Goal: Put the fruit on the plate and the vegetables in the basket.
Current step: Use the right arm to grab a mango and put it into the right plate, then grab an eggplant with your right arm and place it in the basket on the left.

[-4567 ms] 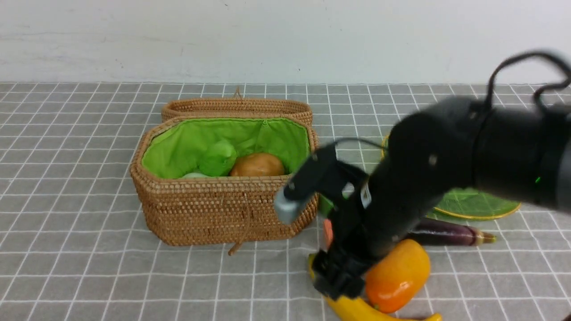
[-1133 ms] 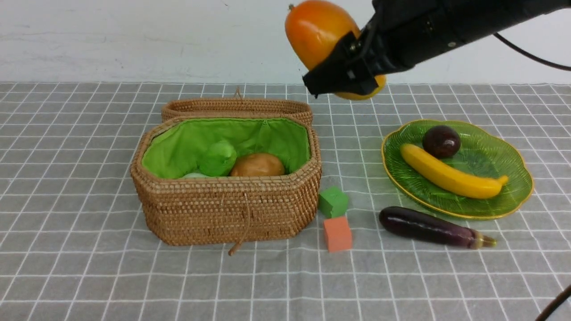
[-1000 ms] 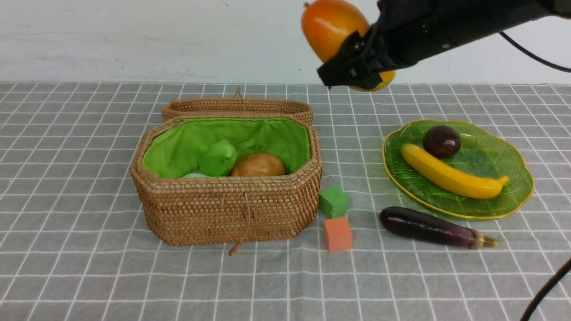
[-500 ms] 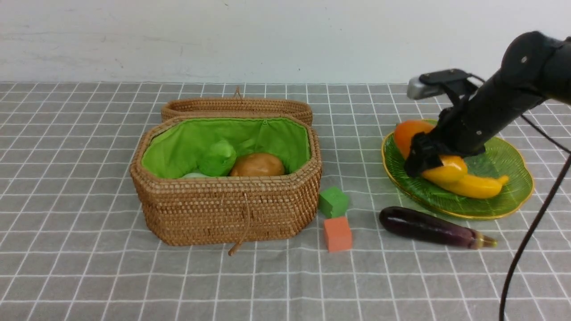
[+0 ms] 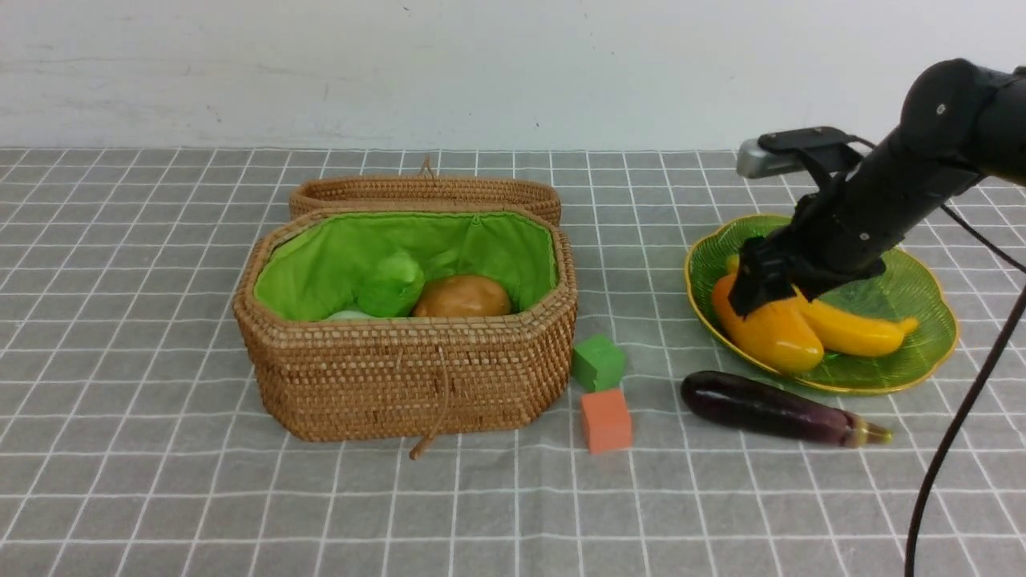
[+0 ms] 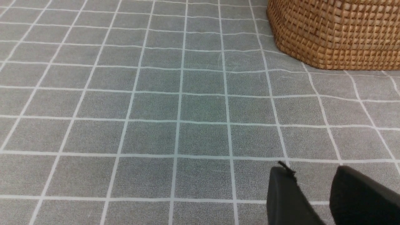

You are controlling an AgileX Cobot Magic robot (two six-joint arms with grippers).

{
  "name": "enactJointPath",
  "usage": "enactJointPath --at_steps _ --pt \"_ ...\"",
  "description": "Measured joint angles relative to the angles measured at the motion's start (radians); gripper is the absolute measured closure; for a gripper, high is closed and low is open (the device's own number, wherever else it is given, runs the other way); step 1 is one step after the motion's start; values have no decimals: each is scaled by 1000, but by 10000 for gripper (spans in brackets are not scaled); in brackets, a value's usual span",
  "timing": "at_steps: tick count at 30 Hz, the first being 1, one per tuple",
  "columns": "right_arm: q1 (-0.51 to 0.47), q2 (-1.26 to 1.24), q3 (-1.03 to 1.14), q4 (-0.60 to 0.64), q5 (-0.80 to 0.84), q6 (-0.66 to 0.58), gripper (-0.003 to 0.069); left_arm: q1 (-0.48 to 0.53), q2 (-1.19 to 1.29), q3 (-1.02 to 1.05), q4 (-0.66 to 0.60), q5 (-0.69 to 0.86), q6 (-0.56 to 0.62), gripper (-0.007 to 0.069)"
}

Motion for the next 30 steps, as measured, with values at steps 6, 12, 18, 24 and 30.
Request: enactJointPath --at_steps 6,12,18,24,30 --pt "49 -92 31 9 41 -131 37 0 0 0 0 0 0 407" --pt "150 -103 197 2 43 -448 65 0 0 0 0 0 0 403" --pt "177 -101 296 -23 -38 -550 71 0 0 0 0 0 0 396" --pt "178 -89 303 -31 -120 -562 71 0 0 0 0 0 0 389" --pt "178 -35 303 -45 -141 -563 73 0 0 0 0 0 0 387"
